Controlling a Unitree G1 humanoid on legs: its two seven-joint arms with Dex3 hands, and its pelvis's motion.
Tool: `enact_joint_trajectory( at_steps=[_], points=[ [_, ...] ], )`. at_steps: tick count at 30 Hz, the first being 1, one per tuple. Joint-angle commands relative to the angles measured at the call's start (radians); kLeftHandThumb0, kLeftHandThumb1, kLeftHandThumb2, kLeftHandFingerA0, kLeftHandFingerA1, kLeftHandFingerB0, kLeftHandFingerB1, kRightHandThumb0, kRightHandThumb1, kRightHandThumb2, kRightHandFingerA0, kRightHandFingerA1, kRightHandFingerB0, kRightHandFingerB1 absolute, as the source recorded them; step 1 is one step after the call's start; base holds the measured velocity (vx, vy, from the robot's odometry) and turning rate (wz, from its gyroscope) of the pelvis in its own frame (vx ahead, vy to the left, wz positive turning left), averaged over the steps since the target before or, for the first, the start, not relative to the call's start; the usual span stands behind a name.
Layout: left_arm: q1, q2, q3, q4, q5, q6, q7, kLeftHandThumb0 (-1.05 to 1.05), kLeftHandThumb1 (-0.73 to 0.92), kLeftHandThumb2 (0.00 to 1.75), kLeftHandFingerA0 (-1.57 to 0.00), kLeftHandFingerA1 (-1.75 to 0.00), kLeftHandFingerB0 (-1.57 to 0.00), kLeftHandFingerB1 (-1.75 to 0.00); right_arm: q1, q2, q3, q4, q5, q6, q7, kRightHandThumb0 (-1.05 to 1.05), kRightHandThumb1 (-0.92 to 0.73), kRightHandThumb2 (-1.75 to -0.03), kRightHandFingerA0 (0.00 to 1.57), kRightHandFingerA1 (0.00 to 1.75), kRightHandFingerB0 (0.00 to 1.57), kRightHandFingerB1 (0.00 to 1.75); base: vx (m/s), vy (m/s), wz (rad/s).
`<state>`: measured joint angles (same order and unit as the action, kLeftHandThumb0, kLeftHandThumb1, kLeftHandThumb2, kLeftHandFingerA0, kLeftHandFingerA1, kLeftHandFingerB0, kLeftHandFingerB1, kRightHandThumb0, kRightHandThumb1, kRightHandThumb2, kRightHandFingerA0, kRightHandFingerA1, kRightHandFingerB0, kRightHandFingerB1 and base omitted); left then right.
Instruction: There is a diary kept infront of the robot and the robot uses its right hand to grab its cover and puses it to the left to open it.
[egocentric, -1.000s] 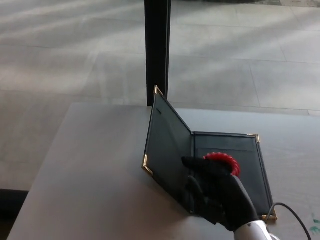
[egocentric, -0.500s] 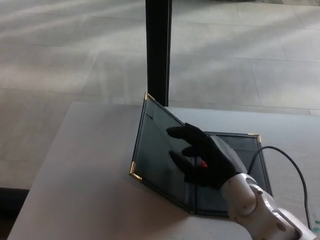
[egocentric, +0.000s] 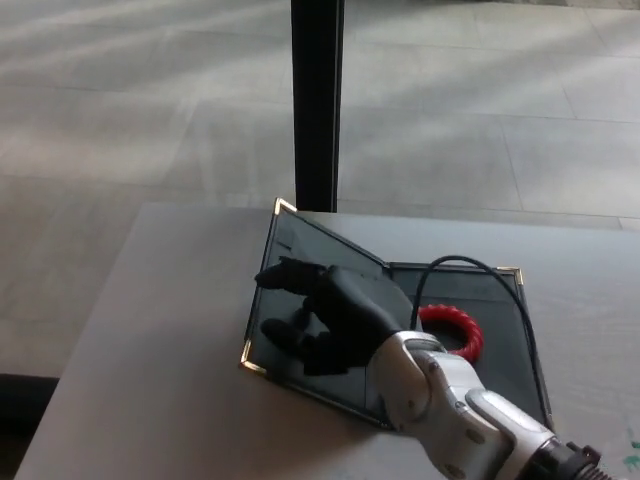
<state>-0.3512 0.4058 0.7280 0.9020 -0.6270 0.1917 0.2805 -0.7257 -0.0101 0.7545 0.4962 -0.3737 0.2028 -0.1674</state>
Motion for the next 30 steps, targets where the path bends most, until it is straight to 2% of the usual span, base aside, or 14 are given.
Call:
enact_joint_trajectory(
  at_steps=[1,5,6,7,8,12,13,15,16,17,23,25,26,30],
  points=[
    [0.002,-0.003,-0.001,-0.075,0.01,0.05,0.045,-0.66,0.92,0.94,-0.21,-0.87,-0.16,-0.62,0.057,0.074,0.0,0.078,-0.05,-0.035,0.01,-0.81,-0.92,-0.7,0.42,0.65,0.33,0.48,0.0,0.0,0.0],
    [0.011,-0.022,0.004,-0.132,0.0,0.088,0.07,-0.66,0.92,0.97,-0.21,-0.87,-0.16,-0.63,0.081,0.109,-0.023,0.099,-0.051,-0.055,0.006,-0.81,-0.73,-1.1,0.42,0.69,0.31,0.56,0.0,0.0,0.0],
    [0.013,-0.023,0.005,-0.138,0.0,0.09,0.069,-0.68,0.92,0.95,-0.2,-0.87,-0.14,-0.63,0.084,0.116,-0.028,0.104,-0.054,-0.06,0.003,-0.83,-0.92,-0.73,0.43,0.73,0.31,0.48,0.0,0.0,0.0],
    [0.018,-0.026,0.005,-0.147,0.0,0.089,0.063,-0.7,0.92,0.96,-0.23,-0.82,-0.14,-0.63,0.096,0.129,-0.039,0.112,-0.05,-0.071,-0.006,-0.8,-0.72,-1.09,0.42,0.72,0.3,0.58,0.0,0.0,0.0],
    [0.019,-0.026,0.004,-0.15,0.004,0.09,0.067,-0.68,0.92,0.95,-0.2,-0.89,-0.15,-0.64,0.107,0.141,-0.054,0.113,-0.043,-0.067,-0.006,-0.83,-0.92,-0.7,0.38,0.72,0.31,0.49,0.0,0.0,0.0],
    [0.024,-0.032,0.003,-0.168,0.003,0.108,0.066,-0.68,0.92,0.95,-0.19,-0.89,-0.14,-0.64,0.15,0.169,-0.112,0.097,-0.027,-0.049,0.0,-0.82,-0.92,-0.7,0.38,0.67,0.29,0.48,0.0,0.0,0.0],
    [0.021,-0.038,0.007,-0.174,0.002,0.107,0.08,-0.69,0.89,1.15,-0.25,-0.77,-0.2,-0.64,0.171,0.185,-0.16,0.092,0.015,-0.04,0.008,-0.77,-0.73,-1.08,0.37,0.66,0.29,0.55,0.0,0.0,0.0],
    [0.018,-0.04,0.013,-0.174,-0.001,0.107,0.084,-0.67,0.92,0.97,-0.2,-0.92,-0.16,-0.66,0.182,0.196,-0.199,0.081,0.025,-0.024,0.022,-0.78,-0.92,-0.71,0.38,0.65,0.32,0.45,0.0,0.0,0.0],
    [0.037,-0.037,0.005,-0.182,0.008,0.114,0.068,-0.6,0.87,1.27,-0.32,-0.77,-0.09,-0.59,0.191,0.206,-0.215,0.075,0.034,-0.022,0.029,-0.78,-0.74,-1.09,0.38,0.67,0.28,0.55,0.0,0.0,0.0],
    [0.036,-0.034,0.009,-0.173,0.008,0.11,0.068,-0.66,0.92,0.97,-0.19,-0.92,-0.15,-0.65,0.19,0.21,-0.227,0.068,0.038,-0.009,0.042,-0.79,-0.92,-0.71,0.38,0.61,0.31,0.44,0.0,0.0,0.0],
    [0.056,-0.042,0.013,-0.199,0.009,0.122,0.083,-0.58,0.84,1.26,-0.33,-0.77,-0.11,-0.59,0.165,0.204,-0.296,0.039,0.047,0.003,0.063,-0.77,-0.92,-0.7,0.58,0.98,0.38,0.46,0.0,0.0,0.0],
    [0.061,-0.041,0.026,-0.202,-0.002,0.123,0.08,-0.59,0.85,1.26,-0.33,-0.77,-0.11,-0.59,0.132,0.19,-0.34,-0.012,0.063,0.052,0.1,-0.74,-0.72,-1.09,0.38,0.71,0.29,0.55,0.0,0.0,0.0],
    [0.062,-0.042,0.032,-0.199,-0.004,0.118,0.082,-0.68,0.92,0.95,-0.23,-0.85,-0.15,-0.65,0.107,0.175,-0.383,-0.051,0.08,0.067,0.113,-0.76,-0.92,-0.67,0.4,0.63,0.35,0.45,0.0,0.0,0.0],
    [0.076,-0.042,0.041,-0.199,-0.003,0.118,0.075,-0.66,0.92,0.97,-0.18,-0.96,-0.13,-0.67,0.079,0.152,-0.464,-0.118,0.109,0.081,0.146,-0.75,-0.91,-0.67,0.44,0.64,0.4,0.48,0.0,0.0,0.0]
  ],
)
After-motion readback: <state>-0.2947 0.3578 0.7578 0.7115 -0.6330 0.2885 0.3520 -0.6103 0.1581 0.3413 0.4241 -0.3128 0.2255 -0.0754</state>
